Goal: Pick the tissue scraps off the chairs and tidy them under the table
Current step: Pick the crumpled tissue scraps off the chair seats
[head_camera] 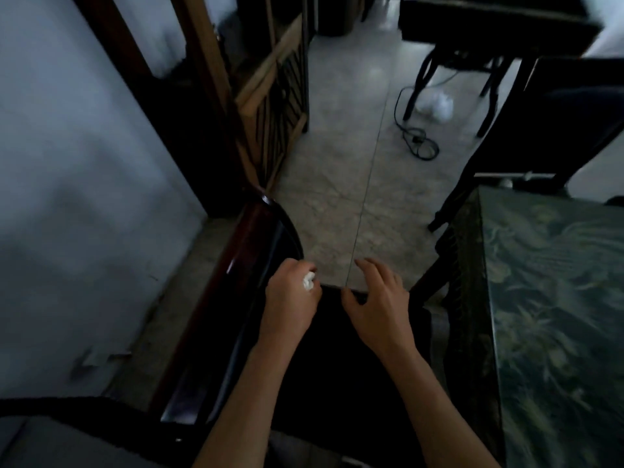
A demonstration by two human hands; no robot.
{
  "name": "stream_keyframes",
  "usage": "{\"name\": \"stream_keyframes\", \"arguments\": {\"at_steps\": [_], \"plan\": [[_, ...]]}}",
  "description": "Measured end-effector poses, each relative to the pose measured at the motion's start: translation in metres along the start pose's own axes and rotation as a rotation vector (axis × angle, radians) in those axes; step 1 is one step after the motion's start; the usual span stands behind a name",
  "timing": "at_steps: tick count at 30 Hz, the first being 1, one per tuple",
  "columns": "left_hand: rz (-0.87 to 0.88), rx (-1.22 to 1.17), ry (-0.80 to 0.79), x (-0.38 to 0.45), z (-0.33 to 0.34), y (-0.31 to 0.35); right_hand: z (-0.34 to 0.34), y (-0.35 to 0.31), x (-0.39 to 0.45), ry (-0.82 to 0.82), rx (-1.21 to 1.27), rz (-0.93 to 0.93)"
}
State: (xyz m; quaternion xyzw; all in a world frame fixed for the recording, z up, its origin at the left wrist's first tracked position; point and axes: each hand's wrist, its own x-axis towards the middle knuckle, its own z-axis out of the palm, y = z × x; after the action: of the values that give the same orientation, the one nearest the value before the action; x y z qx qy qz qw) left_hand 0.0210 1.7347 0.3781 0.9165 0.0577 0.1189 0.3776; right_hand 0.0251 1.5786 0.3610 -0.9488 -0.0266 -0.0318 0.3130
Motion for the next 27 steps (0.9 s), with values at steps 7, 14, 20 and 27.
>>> {"name": "stream_keyframes", "arguments": {"at_steps": [7,14,20,27], "plan": [[0.129,0.032,0.025,0.06,-0.072,-0.004,-0.012,-0.078,0.033,0.094,-0.098,0.009],[0.323,0.021,-0.078,0.096,-0.133,-0.021,-0.006,-0.146,0.034,0.216,-0.247,0.106],[0.394,-0.037,-0.126,0.097,-0.173,-0.026,-0.003,-0.187,0.012,0.265,-0.322,0.16],[0.449,-0.01,-0.141,0.078,-0.2,-0.038,-0.001,-0.213,-0.016,0.291,-0.401,0.188]]}}
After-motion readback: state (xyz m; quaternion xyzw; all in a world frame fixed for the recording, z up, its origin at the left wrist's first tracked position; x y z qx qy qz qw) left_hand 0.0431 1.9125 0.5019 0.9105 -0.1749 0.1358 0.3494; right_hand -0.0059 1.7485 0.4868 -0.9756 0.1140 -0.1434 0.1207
